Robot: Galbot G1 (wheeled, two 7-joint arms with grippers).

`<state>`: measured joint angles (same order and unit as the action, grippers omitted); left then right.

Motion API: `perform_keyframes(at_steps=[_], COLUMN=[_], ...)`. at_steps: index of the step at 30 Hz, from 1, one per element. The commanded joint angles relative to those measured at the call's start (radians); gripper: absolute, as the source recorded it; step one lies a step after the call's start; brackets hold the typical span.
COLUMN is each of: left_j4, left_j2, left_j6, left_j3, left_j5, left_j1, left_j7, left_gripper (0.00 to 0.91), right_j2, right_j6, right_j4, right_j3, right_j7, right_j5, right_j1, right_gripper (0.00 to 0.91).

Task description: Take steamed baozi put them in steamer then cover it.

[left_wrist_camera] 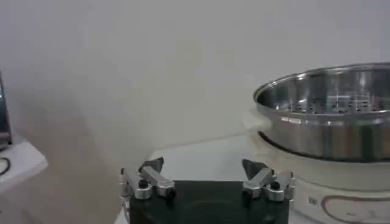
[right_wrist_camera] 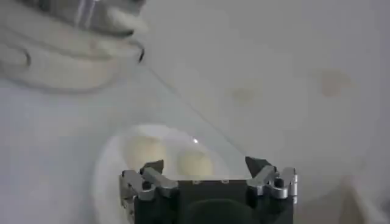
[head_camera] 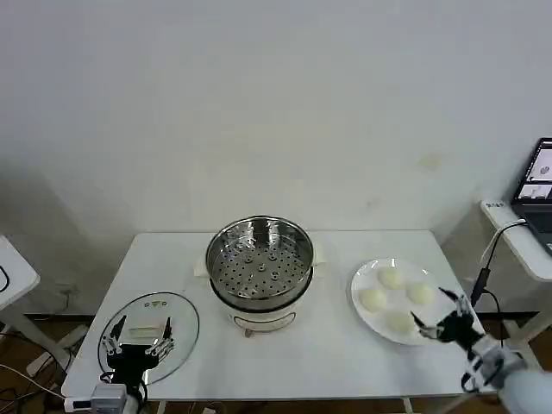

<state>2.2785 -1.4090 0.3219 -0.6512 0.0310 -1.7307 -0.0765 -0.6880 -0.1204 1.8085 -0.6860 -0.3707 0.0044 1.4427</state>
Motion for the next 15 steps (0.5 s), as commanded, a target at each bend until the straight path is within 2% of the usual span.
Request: perform_keyframes(at_steps=[1,2,3,5,6,7,9,12,15], left_j4=[0.006,0.007,0.007,0.007,0.007,0.007,0.012,0.029,0.038], left_j2=[-0.006,-0.008,-0.010,-0.013,-0.015,-0.016,-0.018,-0.020,-0.026], left_j6=[0.022,0.020,0.018,0.018,0.018,0.018,0.018,0.032,0.036], left_j3=[-0.020,-0.020,-0.020,-0.020,-0.020,-0.020,-0.023,-0.026,-0.031], left_j5=[0.039,0.039,0.038,0.038,0.038,0.038,0.039,0.032,0.032], left_j1=[0.008,0.008,0.010,0.013,0.014,0.015,0.016,0.012,0.017], left_j7=[0.050,0.047,0.044,0.042,0.040,0.039,0.039,0.042,0.042], left_gripper=[0.907,0.907,0.907,0.907,0.907,0.907,0.907,0.907,0.907], right_j2=[0.355,0.356,0.350,0.333,0.302,0.294,0.237,0.168,0.097], right_j6=[0.060,0.074,0.089,0.112,0.154,0.161,0.181,0.177,0.161], right_j4=[-0.340,-0.366,-0.398,-0.432,-0.475,-0.484,-0.554,-0.627,-0.700], right_j3=[0.482,0.555,0.677,0.785,0.938,0.966,1.117,1.237,1.308], right_j7=[-0.515,-0.559,-0.605,-0.643,-0.672,-0.685,-0.722,-0.756,-0.766], right_j5=[-0.288,-0.287,-0.286,-0.280,-0.258,-0.257,-0.261,-0.261,-0.254], right_j1=[-0.729,-0.818,-0.931,-1.059,-1.174,-1.197,-1.328,-1.416,-1.466], right_gripper=[0.907,0.907,0.907,0.907,0.907,0.907,0.907,0.907,0.907])
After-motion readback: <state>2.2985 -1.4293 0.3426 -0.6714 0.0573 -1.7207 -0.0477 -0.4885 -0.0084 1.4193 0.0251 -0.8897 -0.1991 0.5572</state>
